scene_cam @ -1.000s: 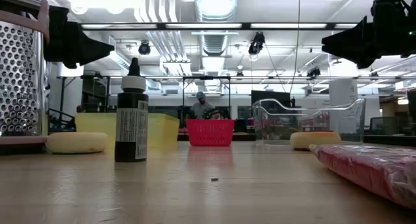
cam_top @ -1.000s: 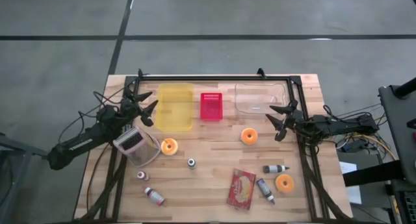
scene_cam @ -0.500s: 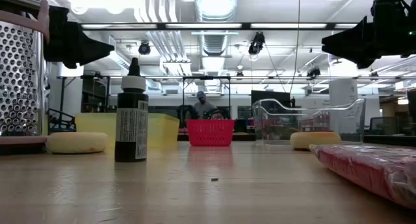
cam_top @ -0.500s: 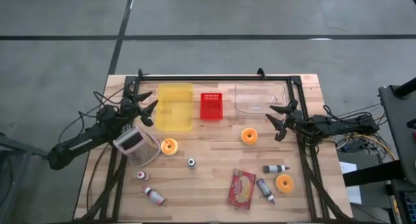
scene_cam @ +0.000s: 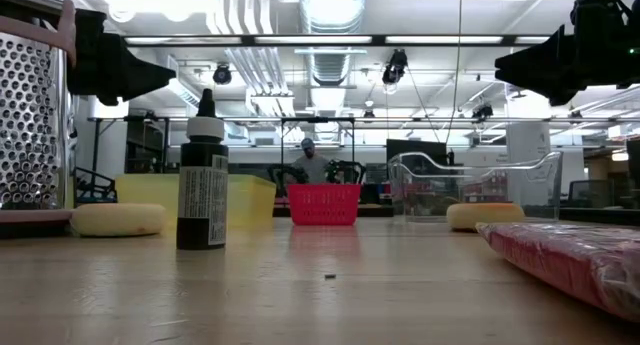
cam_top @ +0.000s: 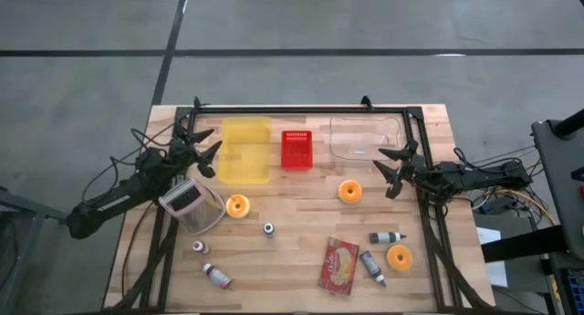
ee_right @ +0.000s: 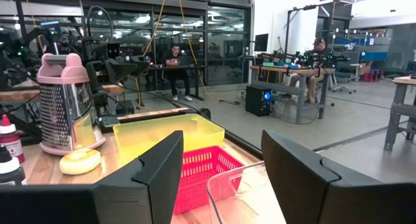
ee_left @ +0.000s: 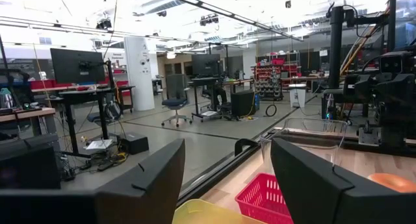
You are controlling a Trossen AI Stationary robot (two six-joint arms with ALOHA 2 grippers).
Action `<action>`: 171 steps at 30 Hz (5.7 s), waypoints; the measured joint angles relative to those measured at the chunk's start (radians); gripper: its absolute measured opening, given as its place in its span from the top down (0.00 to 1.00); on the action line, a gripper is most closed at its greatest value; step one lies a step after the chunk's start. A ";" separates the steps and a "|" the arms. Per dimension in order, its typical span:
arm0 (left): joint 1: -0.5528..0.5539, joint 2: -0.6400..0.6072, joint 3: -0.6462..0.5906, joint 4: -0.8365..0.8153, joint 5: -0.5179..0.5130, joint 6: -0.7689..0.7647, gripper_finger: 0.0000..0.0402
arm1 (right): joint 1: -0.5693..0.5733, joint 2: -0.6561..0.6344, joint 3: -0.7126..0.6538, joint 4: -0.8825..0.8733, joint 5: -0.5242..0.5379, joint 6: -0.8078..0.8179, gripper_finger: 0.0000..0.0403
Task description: Pick & Place Food Item
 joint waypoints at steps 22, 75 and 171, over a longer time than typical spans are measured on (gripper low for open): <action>0.000 0.000 0.000 0.000 0.000 0.000 0.42 | 0.000 0.000 0.000 0.000 0.000 0.000 0.50; 0.000 0.022 0.121 -0.078 0.054 0.172 0.42 | 0.000 0.000 0.000 0.000 0.000 0.000 0.50; -0.342 0.637 0.496 -0.293 0.165 0.085 0.42 | 0.000 0.000 0.000 0.000 0.000 0.000 0.50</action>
